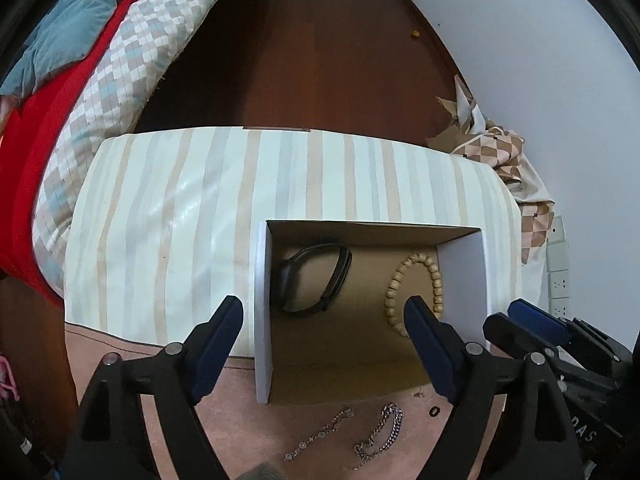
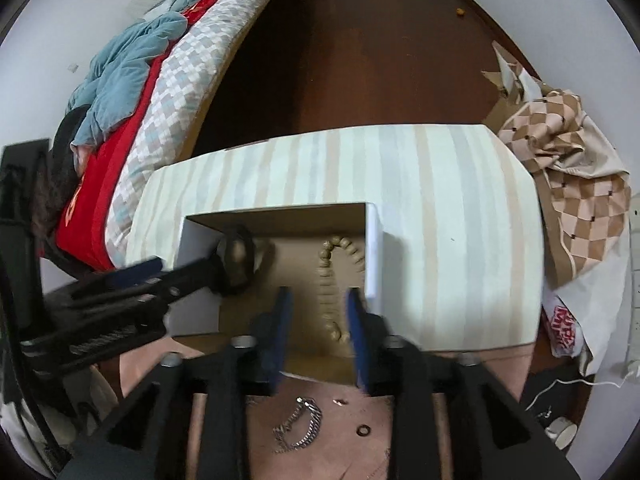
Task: Organize jewelry
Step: 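Lift both grippers out of the box back over the jewelry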
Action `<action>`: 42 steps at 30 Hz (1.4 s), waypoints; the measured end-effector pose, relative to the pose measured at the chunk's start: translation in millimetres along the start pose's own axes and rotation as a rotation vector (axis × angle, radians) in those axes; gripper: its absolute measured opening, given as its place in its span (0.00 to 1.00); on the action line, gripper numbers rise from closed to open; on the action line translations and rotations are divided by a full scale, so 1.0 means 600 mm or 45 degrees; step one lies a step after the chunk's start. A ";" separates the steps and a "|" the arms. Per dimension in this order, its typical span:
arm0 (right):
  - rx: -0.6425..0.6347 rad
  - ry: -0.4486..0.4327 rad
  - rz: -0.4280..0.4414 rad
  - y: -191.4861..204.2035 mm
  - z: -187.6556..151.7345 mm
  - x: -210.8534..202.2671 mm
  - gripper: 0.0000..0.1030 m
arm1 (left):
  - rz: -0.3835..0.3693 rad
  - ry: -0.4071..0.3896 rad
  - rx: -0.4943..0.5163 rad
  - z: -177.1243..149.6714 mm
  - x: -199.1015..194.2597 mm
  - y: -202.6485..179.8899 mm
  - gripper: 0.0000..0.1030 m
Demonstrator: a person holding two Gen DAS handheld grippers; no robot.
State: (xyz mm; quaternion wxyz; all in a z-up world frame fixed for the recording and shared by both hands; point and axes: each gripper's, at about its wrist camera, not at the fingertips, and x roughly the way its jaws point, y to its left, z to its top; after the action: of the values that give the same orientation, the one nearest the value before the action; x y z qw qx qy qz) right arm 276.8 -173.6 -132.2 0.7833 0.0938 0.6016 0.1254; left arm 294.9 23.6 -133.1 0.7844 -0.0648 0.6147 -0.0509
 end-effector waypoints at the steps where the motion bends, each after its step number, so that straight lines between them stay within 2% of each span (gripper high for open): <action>1: -0.009 -0.009 -0.012 0.001 -0.004 -0.005 0.46 | 0.017 -0.012 0.002 -0.002 -0.006 -0.001 0.87; 2: -0.019 -0.019 -0.036 0.003 -0.008 -0.010 0.51 | 0.034 -0.030 0.007 -0.004 -0.012 -0.001 0.95; 3: -0.036 -0.036 -0.075 0.008 -0.012 -0.014 0.54 | 0.065 -0.064 0.015 -0.008 -0.021 -0.001 0.98; 7: -0.081 -0.067 -0.269 0.018 -0.031 -0.020 0.86 | 0.181 -0.183 0.018 -0.030 -0.048 0.006 0.99; 8: -0.075 -0.066 -0.298 0.019 -0.035 -0.018 0.92 | 0.200 -0.201 0.022 -0.035 -0.052 0.008 0.99; 9: -0.065 -0.064 -0.326 0.018 -0.040 -0.014 0.93 | 0.228 -0.222 0.029 -0.044 -0.056 0.011 0.99; 12: -0.042 -0.066 -0.372 0.015 -0.053 -0.008 0.94 | 0.280 -0.251 0.043 -0.057 -0.062 0.014 0.99; 24: -0.055 -0.176 -0.441 0.044 -0.089 -0.064 0.95 | 0.312 -0.306 -0.001 -0.114 -0.111 0.019 0.99; 30: -0.067 -0.269 -0.475 0.058 -0.121 -0.129 0.95 | 0.325 -0.396 -0.002 -0.154 -0.163 0.009 0.99; 42: -0.093 -0.459 -0.475 0.098 -0.202 -0.271 0.95 | 0.272 -0.568 0.025 -0.230 -0.285 -0.021 0.99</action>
State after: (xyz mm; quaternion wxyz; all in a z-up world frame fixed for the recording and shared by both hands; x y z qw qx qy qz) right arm 115.1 -168.4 3.5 0.8903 -0.0262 0.4542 -0.0182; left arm 119.6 33.2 0.4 0.9023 -0.0016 0.4290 0.0419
